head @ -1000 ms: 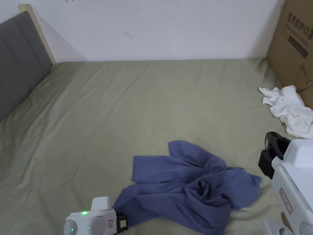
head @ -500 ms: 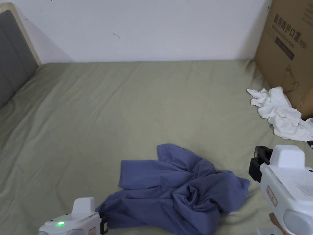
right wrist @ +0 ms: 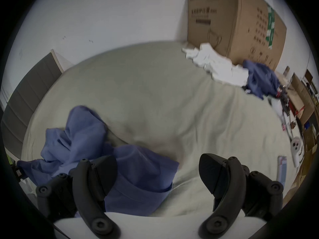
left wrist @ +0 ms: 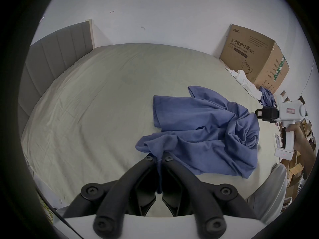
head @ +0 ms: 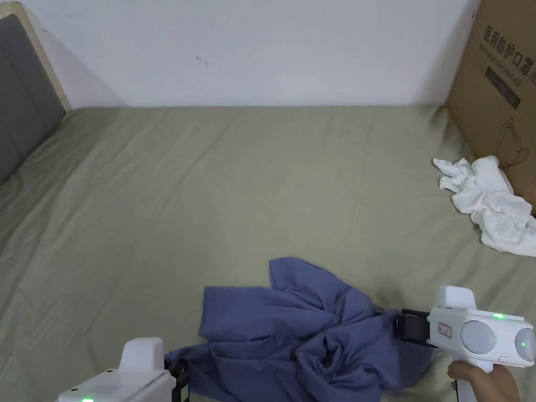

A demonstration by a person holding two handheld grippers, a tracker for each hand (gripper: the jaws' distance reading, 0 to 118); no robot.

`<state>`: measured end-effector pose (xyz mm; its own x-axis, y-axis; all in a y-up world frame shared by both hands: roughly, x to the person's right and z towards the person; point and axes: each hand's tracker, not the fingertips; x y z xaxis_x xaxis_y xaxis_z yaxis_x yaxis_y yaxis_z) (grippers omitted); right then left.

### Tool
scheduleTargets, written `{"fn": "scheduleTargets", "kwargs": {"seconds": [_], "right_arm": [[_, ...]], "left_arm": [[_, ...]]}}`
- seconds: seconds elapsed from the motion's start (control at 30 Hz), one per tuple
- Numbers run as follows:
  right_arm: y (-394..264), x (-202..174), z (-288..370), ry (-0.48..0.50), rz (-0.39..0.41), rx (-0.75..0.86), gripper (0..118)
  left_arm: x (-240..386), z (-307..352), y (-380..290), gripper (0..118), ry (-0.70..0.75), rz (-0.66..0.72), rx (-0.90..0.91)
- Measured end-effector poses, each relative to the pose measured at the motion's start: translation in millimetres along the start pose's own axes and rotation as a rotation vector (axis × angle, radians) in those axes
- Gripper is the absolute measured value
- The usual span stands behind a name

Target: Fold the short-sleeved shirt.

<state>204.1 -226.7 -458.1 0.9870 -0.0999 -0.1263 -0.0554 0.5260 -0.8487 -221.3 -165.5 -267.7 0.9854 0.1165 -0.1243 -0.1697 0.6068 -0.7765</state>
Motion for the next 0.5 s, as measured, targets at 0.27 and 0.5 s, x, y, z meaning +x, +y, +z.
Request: {"fn": "scheduleTargets", "kwargs": {"seconds": [0.27,0.5], "right_arm": [[-8,-13,-5,0.011,0.062,-0.042,44],[-5,-23,54,0.033,0.097,0.074,7]], "left_arm": [[8,-8,-3,2,-0.012,-0.020,-0.018],[4,-4,0,2,-0.042,0.008,0.008]]}}
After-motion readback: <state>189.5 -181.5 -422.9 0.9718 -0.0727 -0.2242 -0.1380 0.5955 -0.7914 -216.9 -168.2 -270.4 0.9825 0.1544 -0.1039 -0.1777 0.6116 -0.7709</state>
